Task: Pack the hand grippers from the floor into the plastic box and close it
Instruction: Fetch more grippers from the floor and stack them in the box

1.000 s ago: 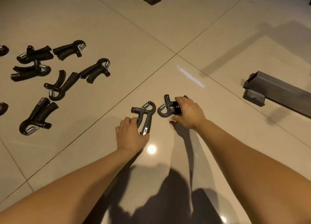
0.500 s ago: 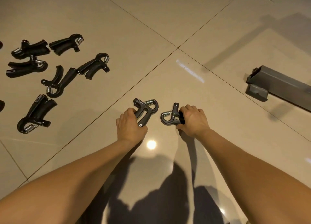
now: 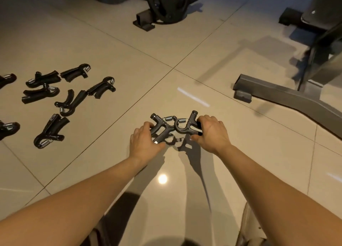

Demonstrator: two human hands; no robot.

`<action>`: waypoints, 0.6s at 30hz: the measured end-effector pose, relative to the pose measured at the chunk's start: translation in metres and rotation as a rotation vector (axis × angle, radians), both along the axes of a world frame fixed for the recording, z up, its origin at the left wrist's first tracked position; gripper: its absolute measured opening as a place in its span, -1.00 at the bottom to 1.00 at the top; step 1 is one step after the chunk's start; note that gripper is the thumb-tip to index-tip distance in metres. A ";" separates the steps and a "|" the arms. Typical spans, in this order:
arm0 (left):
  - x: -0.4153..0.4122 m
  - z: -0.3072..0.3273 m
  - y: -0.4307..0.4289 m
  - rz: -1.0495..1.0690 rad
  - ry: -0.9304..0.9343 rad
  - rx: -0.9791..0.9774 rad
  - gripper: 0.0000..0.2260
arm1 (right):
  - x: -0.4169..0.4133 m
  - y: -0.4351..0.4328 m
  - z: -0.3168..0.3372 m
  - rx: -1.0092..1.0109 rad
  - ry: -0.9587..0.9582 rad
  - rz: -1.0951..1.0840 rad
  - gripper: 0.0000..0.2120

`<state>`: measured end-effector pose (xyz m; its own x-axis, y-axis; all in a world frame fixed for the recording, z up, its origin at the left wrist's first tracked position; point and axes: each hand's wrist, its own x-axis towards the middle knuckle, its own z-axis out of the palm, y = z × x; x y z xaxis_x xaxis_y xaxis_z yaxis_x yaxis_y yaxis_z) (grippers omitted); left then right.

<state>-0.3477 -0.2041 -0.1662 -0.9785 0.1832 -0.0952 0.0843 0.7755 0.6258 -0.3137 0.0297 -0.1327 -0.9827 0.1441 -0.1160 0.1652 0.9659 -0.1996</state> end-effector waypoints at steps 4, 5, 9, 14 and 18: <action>0.032 0.040 -0.006 -0.082 0.091 -0.036 -0.33 | 0.057 -0.009 0.037 -0.009 0.098 -0.066 -0.58; 0.041 0.052 -0.008 -0.103 0.114 -0.043 -0.34 | 0.073 -0.011 0.048 -0.009 0.122 -0.083 -0.58; 0.078 0.102 -0.015 -0.204 0.217 -0.052 -0.47 | 0.129 -0.015 0.097 0.018 0.184 -0.120 -0.58; 0.136 0.169 -0.025 -0.366 0.310 -0.073 -0.51 | 0.205 -0.019 0.174 0.082 0.255 -0.114 -0.56; 0.185 0.229 -0.021 -0.445 0.328 -0.070 -0.48 | 0.277 -0.027 0.238 0.126 0.287 -0.105 -0.56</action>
